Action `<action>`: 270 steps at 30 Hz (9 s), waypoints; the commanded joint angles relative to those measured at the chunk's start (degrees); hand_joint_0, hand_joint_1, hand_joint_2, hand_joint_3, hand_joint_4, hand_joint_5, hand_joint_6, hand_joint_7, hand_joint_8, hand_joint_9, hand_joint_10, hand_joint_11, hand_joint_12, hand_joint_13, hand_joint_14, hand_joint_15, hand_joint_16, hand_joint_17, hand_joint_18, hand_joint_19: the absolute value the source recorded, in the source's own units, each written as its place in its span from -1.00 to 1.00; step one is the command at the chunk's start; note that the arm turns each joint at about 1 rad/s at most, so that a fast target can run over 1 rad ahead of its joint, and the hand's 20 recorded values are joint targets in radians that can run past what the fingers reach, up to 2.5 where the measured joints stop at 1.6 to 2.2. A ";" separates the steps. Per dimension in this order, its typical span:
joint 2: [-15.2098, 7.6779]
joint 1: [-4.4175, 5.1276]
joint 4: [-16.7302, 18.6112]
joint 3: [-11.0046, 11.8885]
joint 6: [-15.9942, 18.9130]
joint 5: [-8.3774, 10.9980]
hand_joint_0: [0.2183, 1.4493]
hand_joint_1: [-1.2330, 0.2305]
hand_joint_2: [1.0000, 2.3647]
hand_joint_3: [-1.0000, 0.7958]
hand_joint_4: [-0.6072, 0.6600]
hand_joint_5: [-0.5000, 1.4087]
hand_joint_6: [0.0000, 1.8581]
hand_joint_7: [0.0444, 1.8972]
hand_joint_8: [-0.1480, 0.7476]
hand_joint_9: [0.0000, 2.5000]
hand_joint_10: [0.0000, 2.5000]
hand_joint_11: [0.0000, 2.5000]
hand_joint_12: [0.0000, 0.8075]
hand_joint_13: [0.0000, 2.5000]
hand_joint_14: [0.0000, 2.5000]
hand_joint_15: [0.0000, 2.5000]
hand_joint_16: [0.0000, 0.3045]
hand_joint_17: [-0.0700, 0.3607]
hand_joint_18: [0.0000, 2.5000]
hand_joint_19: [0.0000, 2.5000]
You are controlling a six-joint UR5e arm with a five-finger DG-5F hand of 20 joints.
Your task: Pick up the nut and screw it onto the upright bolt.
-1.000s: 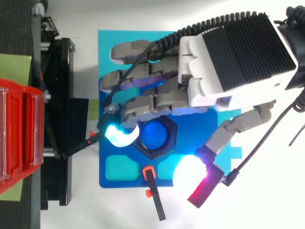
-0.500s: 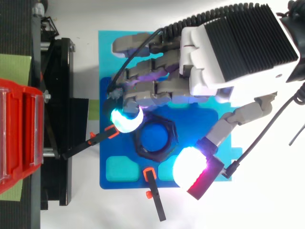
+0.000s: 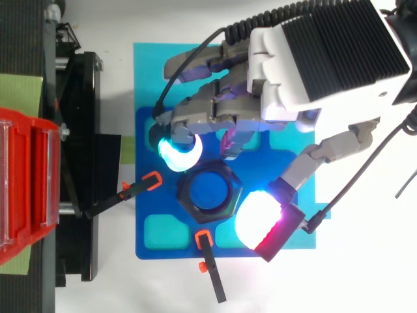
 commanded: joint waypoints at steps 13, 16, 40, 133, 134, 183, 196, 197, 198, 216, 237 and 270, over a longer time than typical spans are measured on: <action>0.00 -0.67 0.31 -0.01 0.00 -0.44 -0.51 0.22 -1.00 -0.44 0.07 -0.39 -0.37 0.39 -0.25 0.40 -0.99 -0.86 -0.57 -0.08 -1.00 -0.99 -0.92 -0.55 -0.40 -1.00; 0.00 -0.94 0.58 -0.01 0.00 -0.79 -0.52 0.23 -1.00 -0.44 0.08 -0.39 -0.36 0.37 -0.21 0.44 -0.99 -0.84 -0.56 -0.02 -1.00 -0.97 -0.93 -0.56 -0.36 -1.00; 0.00 -4.89 3.12 4.56 0.09 -6.07 -0.60 0.19 -1.00 -0.44 0.12 -0.67 -0.46 -0.36 -0.14 -0.35 -1.00 -1.00 -0.23 -0.67 -1.00 -1.00 -0.74 -0.25 -0.94 -1.00; -3.08 -3.75 3.83 2.54 1.50 -4.48 -0.55 0.18 -1.00 -0.44 0.16 -0.46 -0.36 0.51 -0.05 -0.21 -1.00 -1.00 -0.28 -0.64 -1.00 -1.00 -0.82 -0.39 -1.00 -1.00; -3.08 -3.92 3.83 2.54 1.41 -4.57 -0.55 0.18 -1.00 -0.44 0.14 -0.46 -0.35 0.47 -0.04 -0.18 -1.00 -1.00 -0.30 -0.61 -1.00 -1.00 -0.83 -0.40 -0.98 -1.00; -3.08 -2.17 3.83 3.42 0.62 -4.84 -0.65 0.33 -1.00 -0.44 0.03 -0.66 -0.46 -0.41 -0.24 -0.79 -1.00 -1.00 -0.15 -1.00 -1.00 -1.00 -0.68 -0.17 -1.00 -1.00; -3.08 -1.46 4.18 2.37 0.53 -3.96 -0.65 0.32 -1.00 -0.44 0.12 -0.62 -0.46 -0.21 -0.18 -0.74 -1.00 -1.00 -0.14 -1.00 -1.00 -1.00 -0.68 -0.17 -1.00 -1.00; -3.08 -1.46 4.18 2.37 0.62 -3.96 -0.65 0.32 -1.00 -0.44 0.12 -0.62 -0.46 -0.21 -0.18 -0.73 -1.00 -1.00 -0.14 -1.00 -1.00 -1.00 -0.68 -0.17 -1.00 -1.00; -3.08 -1.46 4.18 2.37 0.62 -3.96 -0.65 0.32 -1.00 -0.44 0.13 -0.62 -0.46 -0.18 -0.18 -0.73 -1.00 -1.00 -0.14 -1.00 -1.00 -1.00 -0.69 -0.18 -1.00 -1.00; -3.17 -2.43 5.41 2.37 0.44 -4.13 -0.59 0.28 -1.00 -0.44 0.22 -0.47 -0.46 0.50 -0.06 -0.40 -1.00 -1.00 -0.23 -0.76 -1.00 -1.00 -0.78 -0.32 -1.00 -1.00; -3.08 -4.80 6.38 2.28 -0.70 -5.27 -0.57 0.29 -1.00 -0.44 0.32 -0.54 -0.46 0.05 -0.07 -0.05 -1.00 -1.00 -0.31 -0.45 -1.00 -1.00 -0.82 -0.39 -0.73 -1.00; -3.17 -1.90 5.06 1.66 -0.70 -3.52 -0.65 0.32 -1.00 -0.44 0.19 -0.63 -0.46 -0.27 -0.13 -0.61 -1.00 -1.00 -0.13 -0.90 -1.00 -1.00 -0.70 -0.20 -1.00 -1.00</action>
